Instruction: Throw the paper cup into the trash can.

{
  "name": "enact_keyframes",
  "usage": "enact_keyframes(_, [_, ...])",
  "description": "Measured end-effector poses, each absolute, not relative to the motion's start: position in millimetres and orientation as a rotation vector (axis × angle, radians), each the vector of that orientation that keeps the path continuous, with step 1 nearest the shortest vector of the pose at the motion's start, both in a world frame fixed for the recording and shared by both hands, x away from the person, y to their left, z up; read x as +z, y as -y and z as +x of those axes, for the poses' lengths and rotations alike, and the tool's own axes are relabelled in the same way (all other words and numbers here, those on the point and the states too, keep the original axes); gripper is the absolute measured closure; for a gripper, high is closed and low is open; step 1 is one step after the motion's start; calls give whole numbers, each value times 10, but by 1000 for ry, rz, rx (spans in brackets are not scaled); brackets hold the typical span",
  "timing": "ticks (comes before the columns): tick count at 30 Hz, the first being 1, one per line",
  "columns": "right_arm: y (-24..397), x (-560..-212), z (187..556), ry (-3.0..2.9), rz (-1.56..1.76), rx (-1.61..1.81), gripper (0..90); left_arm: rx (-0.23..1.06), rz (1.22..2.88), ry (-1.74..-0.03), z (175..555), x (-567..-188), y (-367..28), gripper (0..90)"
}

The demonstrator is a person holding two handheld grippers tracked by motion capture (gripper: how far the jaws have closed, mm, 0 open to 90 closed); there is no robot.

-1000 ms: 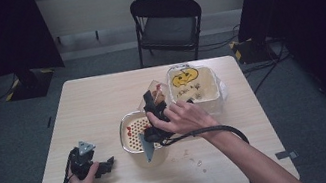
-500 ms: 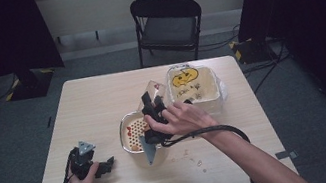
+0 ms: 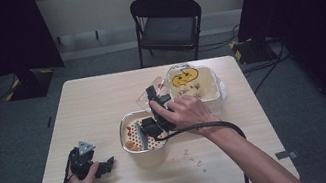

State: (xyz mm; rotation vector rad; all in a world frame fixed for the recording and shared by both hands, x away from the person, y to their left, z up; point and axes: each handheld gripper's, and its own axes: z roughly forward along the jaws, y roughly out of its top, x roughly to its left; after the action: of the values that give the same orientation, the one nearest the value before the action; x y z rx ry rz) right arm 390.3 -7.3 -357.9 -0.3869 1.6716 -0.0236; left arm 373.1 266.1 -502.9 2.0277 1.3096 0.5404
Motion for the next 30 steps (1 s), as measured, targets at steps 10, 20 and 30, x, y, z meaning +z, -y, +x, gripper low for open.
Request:
enact_keyframes(10, [199, -3363, 4022, -1931, 14, 453, 510, 540, 2030, -1309, 3731, -5028, -2662, 0])
enact_keyframes(20, [394, -3223, 4176, -2037, 334, 901, 510, 540, 2029, -1308, 3731, -5028, -2662, 0])
enact_keyframes(30, [559, -3096, 4347, -2056, 630, 1408, 510, 539, 2027, -1309, 3731, -5029, -2661, 0])
